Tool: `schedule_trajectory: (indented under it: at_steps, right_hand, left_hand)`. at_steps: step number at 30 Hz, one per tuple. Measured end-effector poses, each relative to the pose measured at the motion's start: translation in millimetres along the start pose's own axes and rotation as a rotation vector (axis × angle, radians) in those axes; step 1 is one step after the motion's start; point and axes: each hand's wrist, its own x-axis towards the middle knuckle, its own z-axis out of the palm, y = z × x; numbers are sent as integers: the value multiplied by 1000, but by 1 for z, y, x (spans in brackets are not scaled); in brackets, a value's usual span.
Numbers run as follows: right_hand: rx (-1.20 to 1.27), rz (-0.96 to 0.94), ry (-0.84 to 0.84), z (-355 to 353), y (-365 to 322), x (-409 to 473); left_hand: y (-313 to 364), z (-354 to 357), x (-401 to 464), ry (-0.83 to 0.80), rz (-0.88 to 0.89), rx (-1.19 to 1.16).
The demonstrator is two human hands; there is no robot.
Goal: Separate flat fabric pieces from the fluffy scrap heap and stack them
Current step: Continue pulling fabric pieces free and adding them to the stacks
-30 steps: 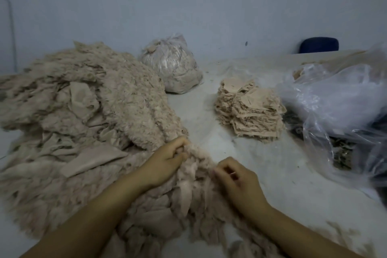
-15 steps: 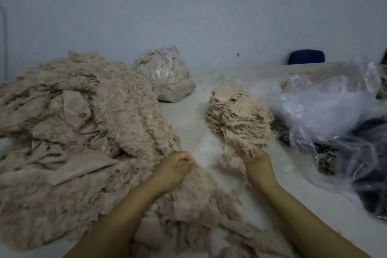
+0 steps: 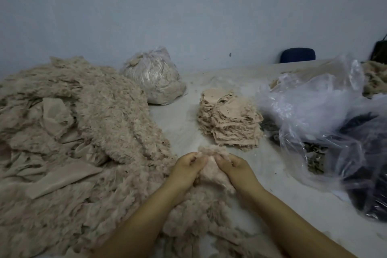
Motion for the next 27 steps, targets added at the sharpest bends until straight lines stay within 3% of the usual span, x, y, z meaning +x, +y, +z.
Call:
schedule_trajectory:
  at_steps: [2, 4, 6, 9, 11, 14, 16, 21, 25, 27]
  right_hand:
    - [-17, 14, -43, 3, 3, -3]
    - [-61, 37, -119, 6, 7, -4]
    - [-43, 40, -141, 4, 7, -4]
    - [60, 60, -68, -6, 8, -1]
    - [117, 80, -42, -10, 8, -2]
    - [102, 78, -115, -9, 6, -4]
    - [35, 86, -131, -8, 2, -7]
    - [240, 63, -110, -14, 3, -8]
    - [527, 169, 144, -8, 9, -5]
    - [466, 138, 276, -5, 9, -2]
  left_hand:
    - [-1, 2, 1, 17, 10, -20]
    - [-4, 6, 3, 44, 92, 106]
    - [-4, 7, 7, 184, 178, 175]
    - [-4, 0, 15, 378, 118, -11]
    - [-2, -2, 14, 299, 107, -28]
    - [1, 6, 7, -37, 9, 43]
    - [-1, 12, 5, -157, -2, 135]
    - [-2, 19, 6, 140, 43, -7]
    - [-5, 29, -2, 83, 17, -107]
    - [-8, 35, -4, 96, 66, -43]
